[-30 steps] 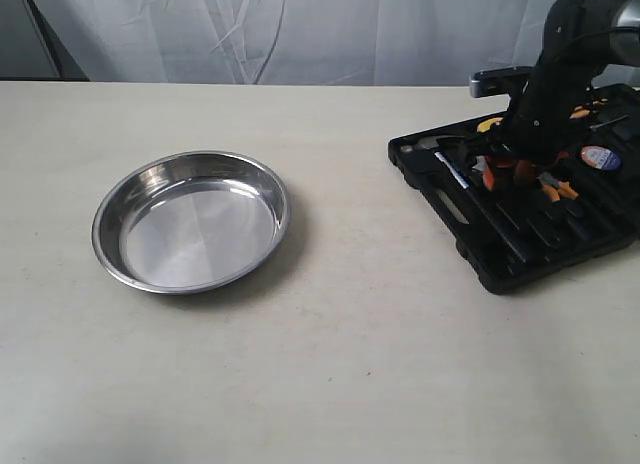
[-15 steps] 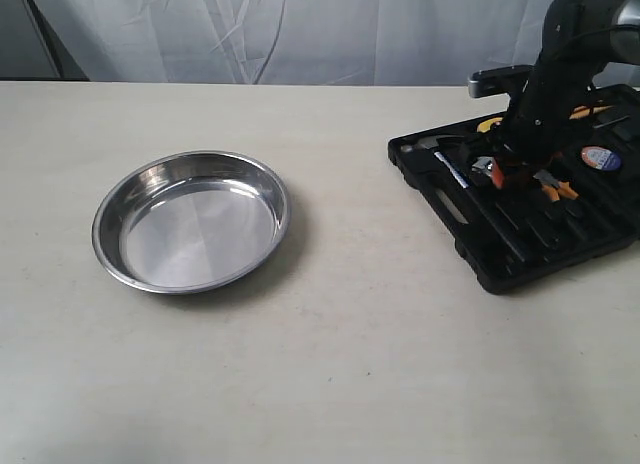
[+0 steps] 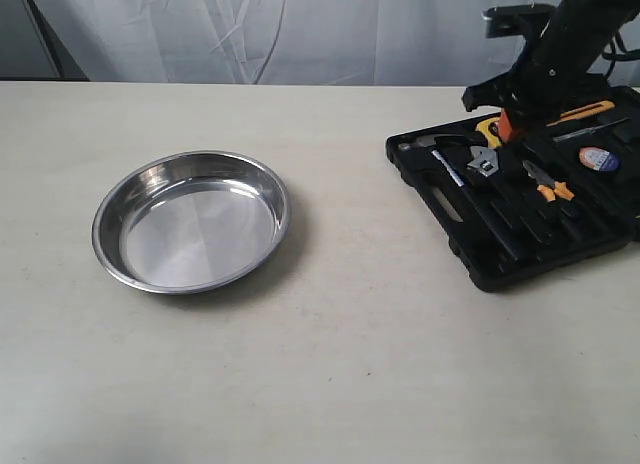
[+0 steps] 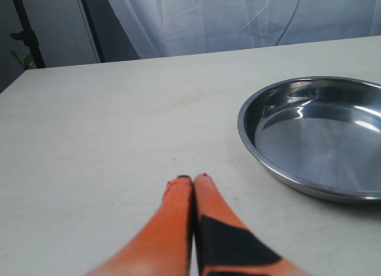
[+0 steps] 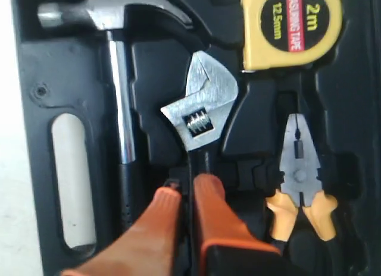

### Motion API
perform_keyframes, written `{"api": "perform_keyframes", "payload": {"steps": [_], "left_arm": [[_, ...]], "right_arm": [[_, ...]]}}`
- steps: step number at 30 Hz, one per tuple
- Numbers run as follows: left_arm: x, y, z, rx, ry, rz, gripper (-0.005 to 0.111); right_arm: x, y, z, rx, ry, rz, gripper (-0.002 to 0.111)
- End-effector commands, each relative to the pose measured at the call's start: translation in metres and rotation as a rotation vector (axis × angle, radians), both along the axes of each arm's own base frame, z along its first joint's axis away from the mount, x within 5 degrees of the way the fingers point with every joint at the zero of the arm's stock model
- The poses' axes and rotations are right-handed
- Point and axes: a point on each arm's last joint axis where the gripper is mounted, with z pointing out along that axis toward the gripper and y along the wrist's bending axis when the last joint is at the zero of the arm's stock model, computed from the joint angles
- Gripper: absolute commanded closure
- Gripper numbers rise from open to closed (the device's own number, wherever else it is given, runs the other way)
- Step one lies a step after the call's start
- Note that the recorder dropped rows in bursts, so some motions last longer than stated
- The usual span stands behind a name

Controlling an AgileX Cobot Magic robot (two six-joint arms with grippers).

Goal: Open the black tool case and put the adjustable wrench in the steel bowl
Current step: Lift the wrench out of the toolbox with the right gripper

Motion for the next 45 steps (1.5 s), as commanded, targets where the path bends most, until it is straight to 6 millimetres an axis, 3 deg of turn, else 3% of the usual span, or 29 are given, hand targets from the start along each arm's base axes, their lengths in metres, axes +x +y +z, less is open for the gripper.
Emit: {"api": "perform_keyframes", "payload": {"steps": [1, 3, 4, 12, 15, 16, 17, 21, 28, 34, 37, 40, 45], "left_arm": [[0.0, 0.0, 0.002, -0.001, -0.015, 0.001, 0.107], [0.0, 0.0, 0.002, -0.001, -0.015, 0.001, 0.107], [0.0, 0.0, 0.002, -0.001, -0.015, 0.001, 0.107], [0.0, 0.0, 0.002, -0.001, -0.015, 0.001, 0.107], [0.0, 0.0, 0.002, -0.001, -0.015, 0.001, 0.107], [0.0, 0.0, 0.002, -0.001, -0.015, 0.001, 0.107], [0.0, 0.0, 0.002, -0.001, -0.015, 0.001, 0.107], [0.0, 0.0, 0.002, -0.001, -0.015, 0.001, 0.107], [0.0, 0.0, 0.002, -0.001, -0.015, 0.001, 0.107], [0.0, 0.0, 0.002, -0.001, -0.015, 0.001, 0.107], [0.0, 0.0, 0.002, -0.001, -0.015, 0.001, 0.107], [0.0, 0.0, 0.002, -0.001, -0.015, 0.001, 0.107], [0.0, 0.0, 0.002, -0.001, -0.015, 0.001, 0.107]], "right_arm": [[0.002, -0.002, -0.033, -0.014, 0.095, 0.005, 0.072], [0.002, -0.003, -0.047, -0.027, 0.128, 0.01, 0.048], [0.003, -0.004, -0.051, -0.042, 0.128, 0.015, 0.047], [0.003, -0.006, -0.086, -0.07, 0.208, 0.027, 0.076], [0.0, -0.006, -0.094, -0.072, 0.251, 0.03, 0.096], [0.0, -0.006, -0.094, -0.07, 0.253, 0.029, 0.108], [0.0, -0.005, -0.093, -0.06, 0.256, 0.025, 0.109], [0.002, -0.003, -0.07, -0.039, 0.192, 0.016, 0.109], [0.001, -0.002, -0.002, -0.007, 0.0, 0.001, 0.109], [-0.005, 0.01, 0.034, 0.078, -0.084, -0.002, 0.109], [-0.01, 0.044, 0.044, 0.217, -0.112, 0.114, 0.109], [-0.018, 0.098, 0.048, 0.36, -0.149, 0.247, 0.109], [-0.041, 0.204, 0.033, 0.388, -0.149, 0.467, 0.109]]}}
